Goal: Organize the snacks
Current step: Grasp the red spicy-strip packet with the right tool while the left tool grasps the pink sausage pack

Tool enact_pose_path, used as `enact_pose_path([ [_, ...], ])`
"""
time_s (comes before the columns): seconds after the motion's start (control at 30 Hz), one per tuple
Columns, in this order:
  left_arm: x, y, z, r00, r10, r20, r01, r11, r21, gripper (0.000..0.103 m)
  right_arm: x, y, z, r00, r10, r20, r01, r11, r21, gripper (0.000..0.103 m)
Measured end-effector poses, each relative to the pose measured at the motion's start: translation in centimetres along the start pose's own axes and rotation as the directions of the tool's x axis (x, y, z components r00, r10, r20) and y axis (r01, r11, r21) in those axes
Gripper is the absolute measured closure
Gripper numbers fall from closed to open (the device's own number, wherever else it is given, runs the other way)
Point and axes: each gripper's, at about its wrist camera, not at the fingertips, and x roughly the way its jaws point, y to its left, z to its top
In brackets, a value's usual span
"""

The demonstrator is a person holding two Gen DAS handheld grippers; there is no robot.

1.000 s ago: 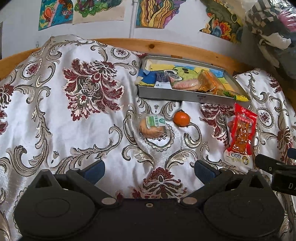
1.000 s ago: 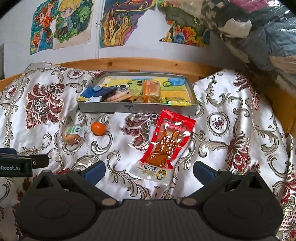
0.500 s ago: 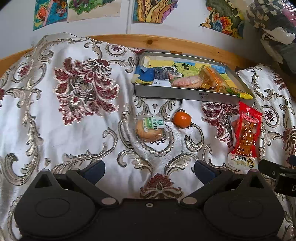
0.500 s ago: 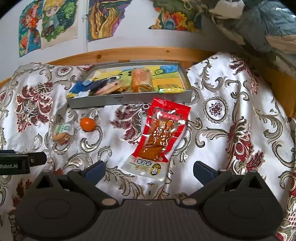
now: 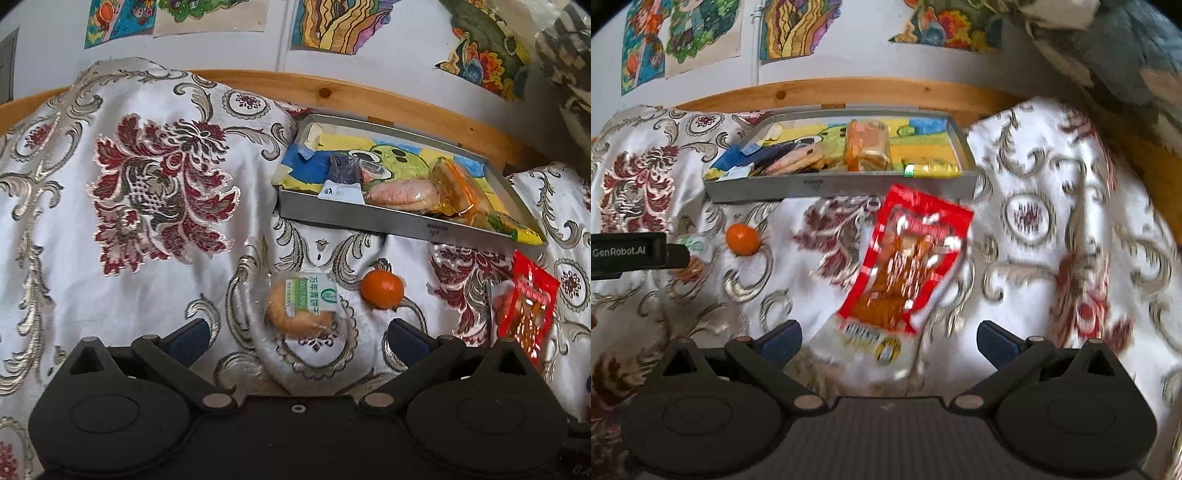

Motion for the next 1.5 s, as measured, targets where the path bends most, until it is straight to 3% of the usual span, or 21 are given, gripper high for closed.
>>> enact_pose_path([
  [0.1,0.8,0.1,0.3,1.0,0.007,-0.017,-0.008,1.0,-0.022,0.001,1.3,0.0,1.2,1.0,-0.021,0.012,0.021,1.0,-0.005,0.0],
  [0.3,1.9,0.9,0.4,0.998,0.025,-0.061,-0.029,0.998,-0.062,0.001,4.9,0.9,2.5,0.999,-0.018,-0.043,0.018,1.0,-0.015,0.0],
  [0.47,2.4,0.9,0.2,0.997,0.037,-0.073,-0.042,0.997,-0.064,0.001,7.9,1.1,2.2,0.988,-0.048,-0.147,0.051,0.999,0.015,0.0],
  [0.6,2.3,0.3,-0.2,0.997,0.035,-0.073,-0.037,0.999,-0.026,0.001,8.5,0.6,1.2,0.989,-0.038,-0.14,0.042,0.999,0.024,0.001],
  [0.73,2.0,-0.2,-0.5,0.997,0.017,-0.07,-0.018,1.0,-0.008,0.001,7.7,-0.6,0.9,0.995,0.009,-0.097,-0.006,1.0,0.027,0.013],
  [0.77,2.0,-0.4,-0.6,0.997,0.01,-0.071,-0.01,1.0,-0.005,0.001,7.5,-0.9,1.0,0.996,0.021,-0.089,-0.019,1.0,0.021,0.014],
  [0.83,1.7,-0.8,-0.8,0.997,-0.009,-0.072,0.01,1.0,0.008,0.001,7.1,-1.6,1.2,0.995,0.037,-0.091,-0.037,0.999,0.003,0.029],
  [0.93,1.3,-1.7,-1.2,0.996,-0.053,-0.074,0.055,0.998,0.029,0.001,6.3,-2.8,1.7,0.989,0.09,-0.119,-0.097,0.994,-0.056,0.034],
  [1.0,1.2,-2.5,-1.4,0.993,-0.087,-0.08,0.091,0.995,0.044,0.001,5.7,-3.4,1.6,0.987,0.081,-0.136,-0.096,0.99,-0.105,0.036],
  [1.3,3.0,-8.0,-1.2,0.972,-0.195,-0.132,0.21,0.971,0.114,0.001,2.2,-7.0,-0.1,0.989,0.019,-0.146,-0.05,0.975,-0.216,0.039],
  [1.5,5.9,-13.1,-0.2,0.957,-0.225,-0.183,0.249,0.962,0.116,0.001,3.5,-8.7,0.0,0.991,-0.008,-0.133,-0.02,0.977,-0.211,0.036],
])
